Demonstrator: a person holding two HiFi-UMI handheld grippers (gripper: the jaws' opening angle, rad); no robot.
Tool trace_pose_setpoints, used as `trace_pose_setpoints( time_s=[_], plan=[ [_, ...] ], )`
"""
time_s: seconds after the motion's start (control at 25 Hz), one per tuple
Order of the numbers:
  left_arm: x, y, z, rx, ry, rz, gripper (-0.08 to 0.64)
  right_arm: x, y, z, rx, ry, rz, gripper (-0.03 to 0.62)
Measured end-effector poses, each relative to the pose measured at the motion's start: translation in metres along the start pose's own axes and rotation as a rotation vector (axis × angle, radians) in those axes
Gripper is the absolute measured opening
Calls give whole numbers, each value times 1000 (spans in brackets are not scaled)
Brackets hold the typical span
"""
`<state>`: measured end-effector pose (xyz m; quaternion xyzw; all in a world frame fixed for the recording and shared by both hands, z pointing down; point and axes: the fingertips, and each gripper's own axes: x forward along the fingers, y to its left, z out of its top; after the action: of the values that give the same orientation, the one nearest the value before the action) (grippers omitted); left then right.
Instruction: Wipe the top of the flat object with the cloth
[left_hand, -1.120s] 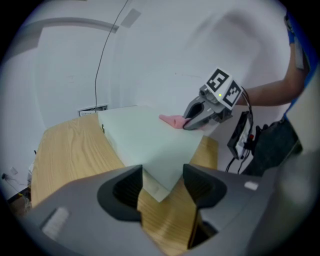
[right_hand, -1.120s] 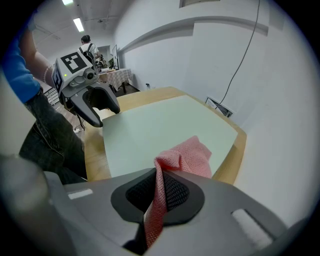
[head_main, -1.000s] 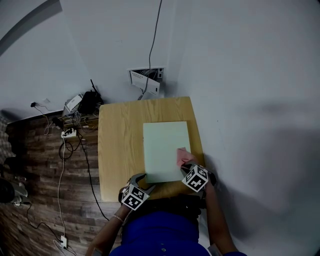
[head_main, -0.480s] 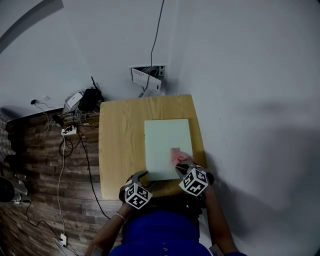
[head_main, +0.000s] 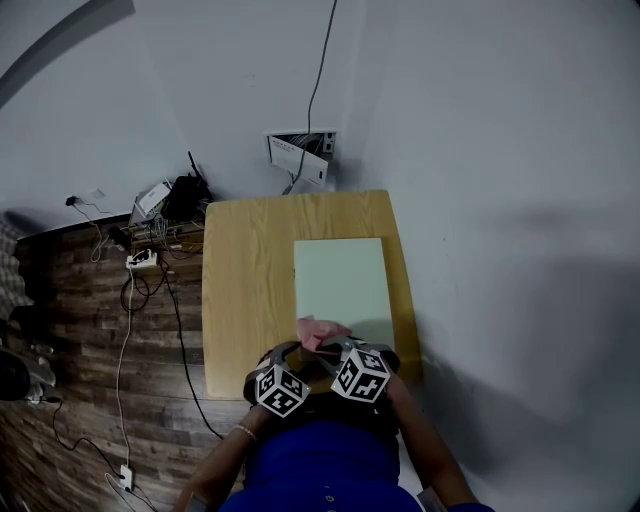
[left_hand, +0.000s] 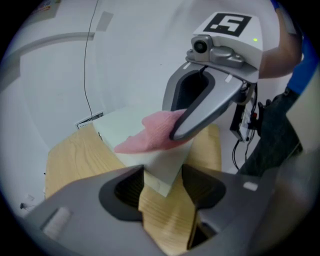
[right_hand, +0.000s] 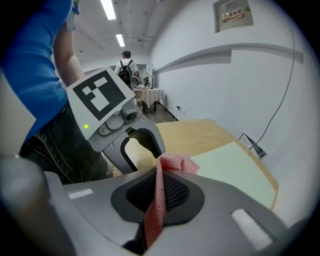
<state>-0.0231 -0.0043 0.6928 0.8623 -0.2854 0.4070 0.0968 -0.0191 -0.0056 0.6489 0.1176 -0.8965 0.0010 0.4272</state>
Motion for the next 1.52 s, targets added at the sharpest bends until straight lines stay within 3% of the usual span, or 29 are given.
trace_pose_setpoints(
  time_s=[0.24,0.52,1.52],
  plan=[
    [1,-1,0,0,2,16,238,29,10,-5,-41,82,65,14],
    [2,-1,-3,1,16,20,238,39,16,-7,-62,128,80,14],
    [3,-1,-8,-98,19,4,236,7,-1,-51,57,171,73,14]
  ],
)
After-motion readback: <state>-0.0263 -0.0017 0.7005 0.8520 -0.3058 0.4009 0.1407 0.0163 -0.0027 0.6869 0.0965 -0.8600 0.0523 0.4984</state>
